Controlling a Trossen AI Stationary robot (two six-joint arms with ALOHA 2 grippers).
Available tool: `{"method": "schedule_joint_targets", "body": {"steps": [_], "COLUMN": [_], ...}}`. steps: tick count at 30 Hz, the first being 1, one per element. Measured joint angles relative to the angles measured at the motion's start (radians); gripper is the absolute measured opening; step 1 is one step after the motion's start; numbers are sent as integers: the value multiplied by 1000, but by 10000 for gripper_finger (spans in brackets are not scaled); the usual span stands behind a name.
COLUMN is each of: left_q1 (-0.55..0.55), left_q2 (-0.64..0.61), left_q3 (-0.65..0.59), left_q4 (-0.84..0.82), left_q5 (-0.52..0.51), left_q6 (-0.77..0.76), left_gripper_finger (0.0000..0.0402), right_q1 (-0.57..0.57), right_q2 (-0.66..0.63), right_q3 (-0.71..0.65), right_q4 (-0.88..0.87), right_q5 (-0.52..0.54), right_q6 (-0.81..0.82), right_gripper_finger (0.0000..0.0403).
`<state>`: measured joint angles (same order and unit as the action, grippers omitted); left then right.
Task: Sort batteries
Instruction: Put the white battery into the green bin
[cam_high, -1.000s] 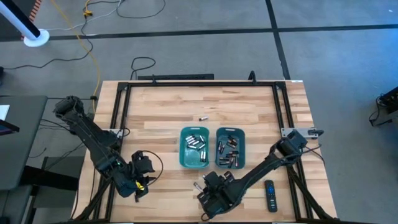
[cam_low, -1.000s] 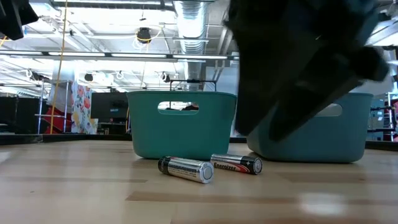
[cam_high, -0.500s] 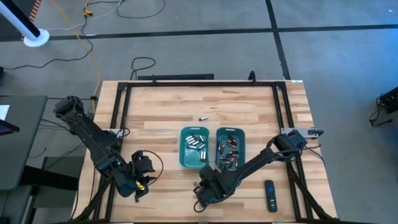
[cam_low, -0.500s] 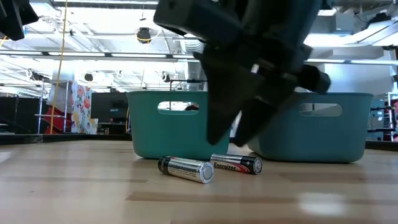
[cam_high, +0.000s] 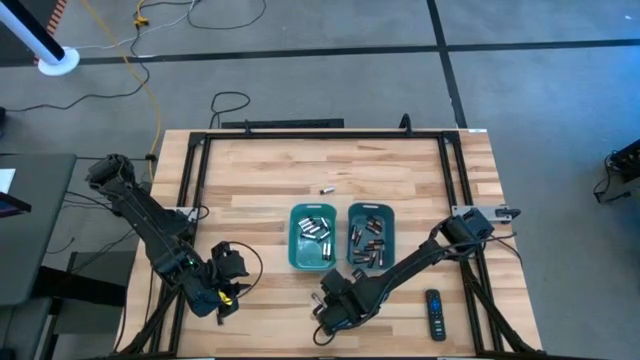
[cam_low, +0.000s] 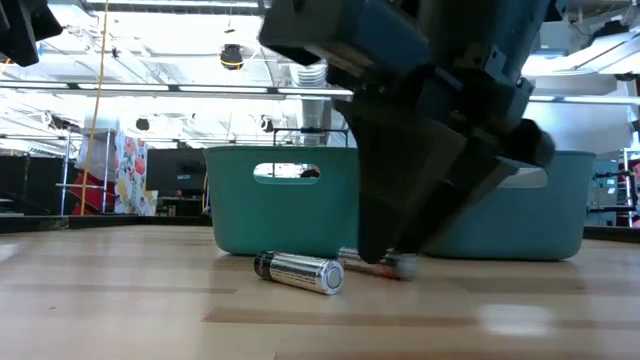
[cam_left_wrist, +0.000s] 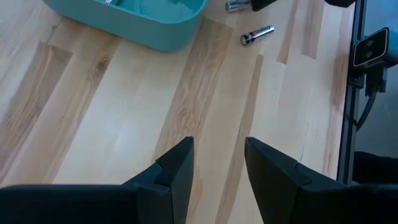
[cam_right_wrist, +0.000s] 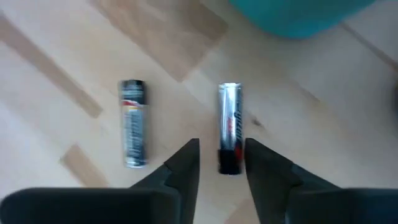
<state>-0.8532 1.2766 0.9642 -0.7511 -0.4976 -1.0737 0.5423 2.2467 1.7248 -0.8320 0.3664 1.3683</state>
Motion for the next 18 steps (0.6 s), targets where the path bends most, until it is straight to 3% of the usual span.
{"method": "schedule_joint_targets", "body": {"steps": [12,18], "left_q1": [0,0], "left_q2": [0,0], "left_q3": [0,0], "left_q4": [8,10], "left_q5": [0,0], "left_q6": [-10,-21], "left_gripper_finger": [139,139], "right_q1": [0,0], "right_q2": [-4,-3], "right_q3": [2,2], "right_q4": [55,70], "right_q5": [-47,-47], "right_q6": [-8,-8], "right_gripper_finger": [21,7]}}
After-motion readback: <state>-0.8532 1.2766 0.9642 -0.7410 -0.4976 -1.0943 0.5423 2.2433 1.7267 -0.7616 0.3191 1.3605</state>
